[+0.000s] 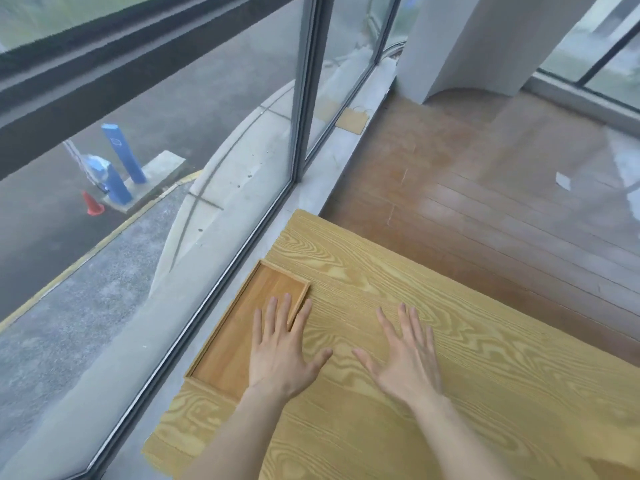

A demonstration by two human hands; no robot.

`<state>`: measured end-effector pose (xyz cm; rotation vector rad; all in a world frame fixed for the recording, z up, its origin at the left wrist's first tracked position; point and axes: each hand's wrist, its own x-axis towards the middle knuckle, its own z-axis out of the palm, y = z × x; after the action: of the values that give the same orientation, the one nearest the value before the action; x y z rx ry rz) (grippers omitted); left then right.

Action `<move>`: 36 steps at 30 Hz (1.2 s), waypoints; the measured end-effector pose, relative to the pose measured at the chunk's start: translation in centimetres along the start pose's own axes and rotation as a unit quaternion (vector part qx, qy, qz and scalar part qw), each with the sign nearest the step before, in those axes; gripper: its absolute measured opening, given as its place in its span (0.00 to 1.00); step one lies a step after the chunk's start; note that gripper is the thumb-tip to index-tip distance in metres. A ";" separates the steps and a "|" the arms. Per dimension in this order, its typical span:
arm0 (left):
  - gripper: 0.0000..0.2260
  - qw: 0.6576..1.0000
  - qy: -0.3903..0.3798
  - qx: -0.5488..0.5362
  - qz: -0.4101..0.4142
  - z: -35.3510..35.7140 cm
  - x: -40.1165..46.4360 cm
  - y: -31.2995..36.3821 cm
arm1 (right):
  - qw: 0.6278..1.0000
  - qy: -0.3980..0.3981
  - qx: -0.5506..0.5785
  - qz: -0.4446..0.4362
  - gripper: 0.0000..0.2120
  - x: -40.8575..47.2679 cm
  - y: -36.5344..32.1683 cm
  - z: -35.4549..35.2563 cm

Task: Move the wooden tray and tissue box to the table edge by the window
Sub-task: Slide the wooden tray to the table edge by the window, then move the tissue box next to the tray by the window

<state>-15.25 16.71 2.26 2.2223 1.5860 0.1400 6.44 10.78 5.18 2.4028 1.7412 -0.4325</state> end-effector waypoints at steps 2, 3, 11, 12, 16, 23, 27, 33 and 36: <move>0.40 1.000 0.002 0.000 0.029 0.3 0.2 2.4 | 1.000 0.008 0.007 0.030 0.48 -1.4 2.7 -0.2; 0.40 0.999 -0.003 0.003 0.038 0.5 0.2 3.3 | 0.999 0.012 0.011 0.041 0.48 -2.0 3.7 -0.3; 0.41 0.991 -0.030 0.030 0.124 3.4 -1.5 15.1 | 0.989 0.037 0.056 0.131 0.47 -8.1 15.7 -0.2; 0.41 0.990 -0.033 0.034 0.130 4.0 -1.9 16.8 | 0.988 0.039 0.062 0.139 0.47 -8.9 17.4 0.0; 0.41 0.986 -0.048 0.035 0.157 6.5 -3.8 23.7 | 0.980 0.048 0.094 0.172 0.46 -12.2 24.5 0.5; 0.40 0.976 -0.082 0.030 0.200 11.8 -7.1 35.9 | 0.949 0.100 0.206 0.217 0.41 -18.4 37.0 1.7; 0.40 0.972 -0.107 0.023 0.209 14.6 -8.4 41.8 | 0.924 0.134 0.249 0.256 0.37 -20.8 43.3 3.1; 0.37 0.968 -0.188 -0.069 0.149 18.0 -10.3 47.7 | 0.882 0.160 0.311 0.316 0.30 -22.0 50.2 4.3; 0.35 0.961 -0.225 -0.128 0.096 19.7 -11.8 50.1 | 0.860 0.162 0.342 0.341 0.30 -21.3 52.9 4.5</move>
<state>31.05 -13.13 5.02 2.0183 1.0461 -0.0981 49.74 -26.61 4.78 3.5337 0.7111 -0.6369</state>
